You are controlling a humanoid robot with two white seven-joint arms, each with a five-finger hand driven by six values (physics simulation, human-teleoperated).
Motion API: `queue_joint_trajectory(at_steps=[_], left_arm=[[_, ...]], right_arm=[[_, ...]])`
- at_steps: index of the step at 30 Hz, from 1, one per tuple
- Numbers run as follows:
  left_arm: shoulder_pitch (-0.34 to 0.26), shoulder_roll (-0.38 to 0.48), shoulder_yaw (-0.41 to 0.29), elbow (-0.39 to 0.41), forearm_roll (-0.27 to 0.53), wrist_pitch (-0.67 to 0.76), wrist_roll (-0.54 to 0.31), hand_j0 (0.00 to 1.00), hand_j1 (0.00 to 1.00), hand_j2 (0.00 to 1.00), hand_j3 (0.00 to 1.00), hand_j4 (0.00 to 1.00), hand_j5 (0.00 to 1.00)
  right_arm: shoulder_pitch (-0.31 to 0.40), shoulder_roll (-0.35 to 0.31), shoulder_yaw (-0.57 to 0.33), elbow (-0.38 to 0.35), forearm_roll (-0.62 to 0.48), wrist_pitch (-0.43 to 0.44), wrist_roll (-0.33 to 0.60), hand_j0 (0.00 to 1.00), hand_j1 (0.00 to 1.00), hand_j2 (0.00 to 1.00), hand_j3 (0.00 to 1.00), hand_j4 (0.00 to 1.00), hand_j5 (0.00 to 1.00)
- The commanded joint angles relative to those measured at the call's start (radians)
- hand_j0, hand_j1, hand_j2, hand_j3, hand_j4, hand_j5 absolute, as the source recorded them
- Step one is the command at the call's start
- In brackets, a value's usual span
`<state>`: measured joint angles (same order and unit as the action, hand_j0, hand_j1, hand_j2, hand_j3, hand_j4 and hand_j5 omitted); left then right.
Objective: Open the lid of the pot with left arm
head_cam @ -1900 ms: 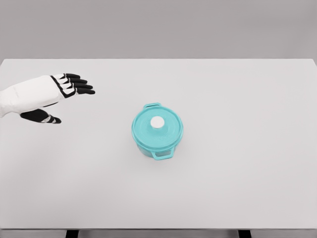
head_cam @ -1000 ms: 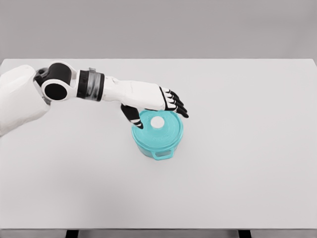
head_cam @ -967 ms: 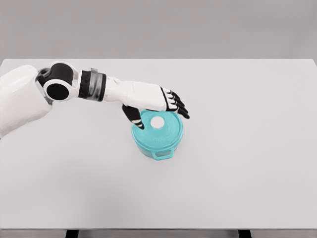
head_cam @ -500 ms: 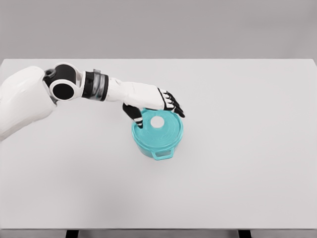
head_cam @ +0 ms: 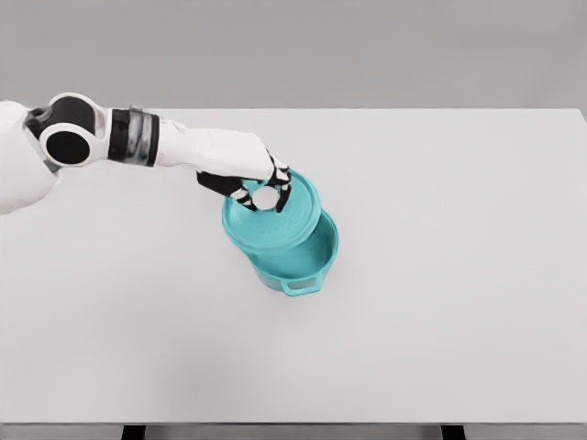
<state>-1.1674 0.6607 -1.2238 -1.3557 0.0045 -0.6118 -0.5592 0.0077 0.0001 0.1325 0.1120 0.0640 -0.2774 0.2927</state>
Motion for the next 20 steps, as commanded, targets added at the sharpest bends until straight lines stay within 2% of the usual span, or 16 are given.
queue_joint_trajectory(at_steps=[1, 3, 5, 6, 8, 9, 10, 17, 18, 19, 20], left_arm=[[-0.002, 0.135, 0.007, -0.017, 0.078, 0.001, 0.004, 0.19, 0.19, 0.19, 0.19, 0.19, 0.19], [-0.005, 0.201, 0.020, 0.039, 0.086, 0.001, 0.004, 0.20, 0.20, 0.20, 0.20, 0.20, 0.20], [0.011, 0.211, 0.010, 0.200, 0.083, 0.001, 0.004, 0.21, 0.21, 0.21, 0.21, 0.21, 0.21], [0.040, 0.209, 0.018, 0.245, 0.081, 0.001, 0.004, 0.21, 0.21, 0.21, 0.21, 0.21, 0.21], [0.054, 0.197, 0.021, 0.277, 0.077, 0.001, 0.004, 0.22, 0.22, 0.22, 0.22, 0.22, 0.22], [0.069, 0.174, 0.023, 0.277, 0.075, 0.001, 0.004, 0.49, 0.49, 0.49, 0.49, 0.49, 0.49], [0.081, 0.140, 0.027, 0.282, 0.066, 0.001, 0.005, 1.00, 1.00, 1.00, 1.00, 1.00, 1.00], [0.094, 0.137, 0.030, 0.277, 0.068, 0.001, 0.010, 1.00, 1.00, 1.00, 1.00, 1.00, 1.00], [0.095, 0.146, 0.032, 0.259, 0.071, 0.001, 0.015, 1.00, 1.00, 1.00, 1.00, 1.00, 1.00], [0.091, 0.152, 0.036, 0.196, 0.078, 0.001, 0.015, 1.00, 1.00, 1.00, 1.00, 1.00, 1.00], [0.098, 0.189, 0.085, 0.138, 0.089, 0.001, 0.015, 1.00, 1.00, 1.00, 1.00, 1.00, 1.00]], right_arm=[[0.000, 0.000, -0.001, 0.000, 0.000, 0.000, 0.000, 1.00, 1.00, 1.00, 1.00, 1.00, 1.00], [0.000, 0.000, -0.001, 0.000, 0.000, 0.000, 0.000, 1.00, 1.00, 1.00, 1.00, 1.00, 1.00], [0.000, 0.000, -0.001, 0.000, 0.000, 0.000, 0.000, 1.00, 1.00, 1.00, 1.00, 1.00, 1.00], [0.000, 0.000, -0.001, 0.000, 0.000, 0.000, 0.000, 1.00, 1.00, 1.00, 1.00, 1.00, 1.00], [0.000, 0.000, -0.001, 0.000, 0.000, 0.000, 0.000, 1.00, 1.00, 1.00, 1.00, 1.00, 1.00], [0.000, 0.000, -0.001, 0.000, 0.000, 0.000, 0.000, 1.00, 1.00, 1.00, 1.00, 1.00, 1.00], [0.000, 0.000, -0.001, 0.000, 0.000, 0.000, 0.000, 1.00, 1.00, 1.00, 1.00, 1.00, 1.00], [0.000, 0.000, 0.001, 0.000, 0.000, 0.000, 0.000, 1.00, 1.00, 1.00, 1.00, 1.00, 1.00], [0.000, 0.000, -0.001, 0.000, 0.000, 0.000, 0.000, 1.00, 1.00, 1.00, 1.00, 1.00, 1.00], [0.000, 0.000, -0.001, 0.000, 0.000, 0.000, 0.000, 1.00, 1.00, 1.00, 1.00, 1.00, 1.00], [0.000, 0.000, -0.001, 0.000, 0.000, 0.000, 0.000, 1.00, 1.00, 1.00, 1.00, 1.00, 1.00]])
